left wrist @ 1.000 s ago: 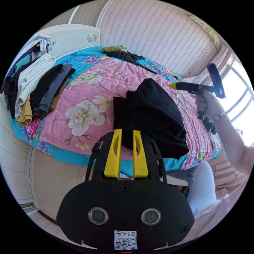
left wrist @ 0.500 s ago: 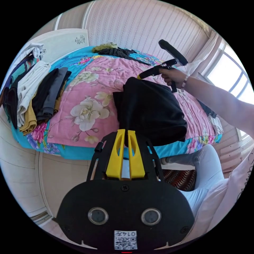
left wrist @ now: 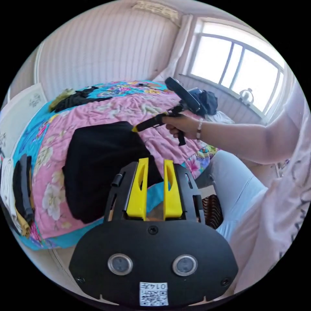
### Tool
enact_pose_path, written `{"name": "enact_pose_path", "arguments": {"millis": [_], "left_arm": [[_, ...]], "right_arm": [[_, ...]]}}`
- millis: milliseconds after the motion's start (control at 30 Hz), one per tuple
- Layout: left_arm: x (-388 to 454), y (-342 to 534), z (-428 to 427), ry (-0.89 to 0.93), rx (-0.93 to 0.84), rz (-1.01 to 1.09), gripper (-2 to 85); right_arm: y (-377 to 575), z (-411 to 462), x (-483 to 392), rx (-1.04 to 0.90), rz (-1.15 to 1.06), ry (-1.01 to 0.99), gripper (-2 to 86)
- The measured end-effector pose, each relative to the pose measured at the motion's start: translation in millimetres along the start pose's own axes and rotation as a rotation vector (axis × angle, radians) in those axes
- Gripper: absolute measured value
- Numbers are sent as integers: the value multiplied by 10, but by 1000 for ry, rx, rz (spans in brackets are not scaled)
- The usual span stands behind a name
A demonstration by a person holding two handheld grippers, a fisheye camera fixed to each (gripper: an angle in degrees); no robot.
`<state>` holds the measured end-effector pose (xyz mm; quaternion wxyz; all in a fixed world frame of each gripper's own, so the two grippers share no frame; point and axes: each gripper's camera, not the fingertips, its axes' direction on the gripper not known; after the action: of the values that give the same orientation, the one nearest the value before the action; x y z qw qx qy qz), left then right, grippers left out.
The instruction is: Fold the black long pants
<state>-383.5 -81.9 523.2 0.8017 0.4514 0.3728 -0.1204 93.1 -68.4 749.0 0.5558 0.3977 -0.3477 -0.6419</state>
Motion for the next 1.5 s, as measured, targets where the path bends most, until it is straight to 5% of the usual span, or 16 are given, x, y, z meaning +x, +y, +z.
{"name": "enact_pose_path", "arguments": {"millis": [233,600,700,900,1167,1333,1500], "left_arm": [[126,-90,1010,-81,-301,105,0],[-378,116,839,93,-303,34,25],[-677,128,408,164,-187,-54,49],[-1995,357,-255,-287,44,-379,134],[-3132,663,605,141,-7,-670,119],[-3224,806,580,203,51,-673,57],[-2978,962,232,14,190,-650,52]], "right_arm": [[-512,103,493,-74,142,-198,38],[-638,-299,792,-32,183,-284,67],[-416,-666,840,38,215,-304,98],[134,-726,619,-8,238,-422,139],[23,-817,215,4,231,-462,97],[-203,-1125,-238,-17,40,-540,34],[-1045,-1622,-1293,-36,-408,-508,26]]}}
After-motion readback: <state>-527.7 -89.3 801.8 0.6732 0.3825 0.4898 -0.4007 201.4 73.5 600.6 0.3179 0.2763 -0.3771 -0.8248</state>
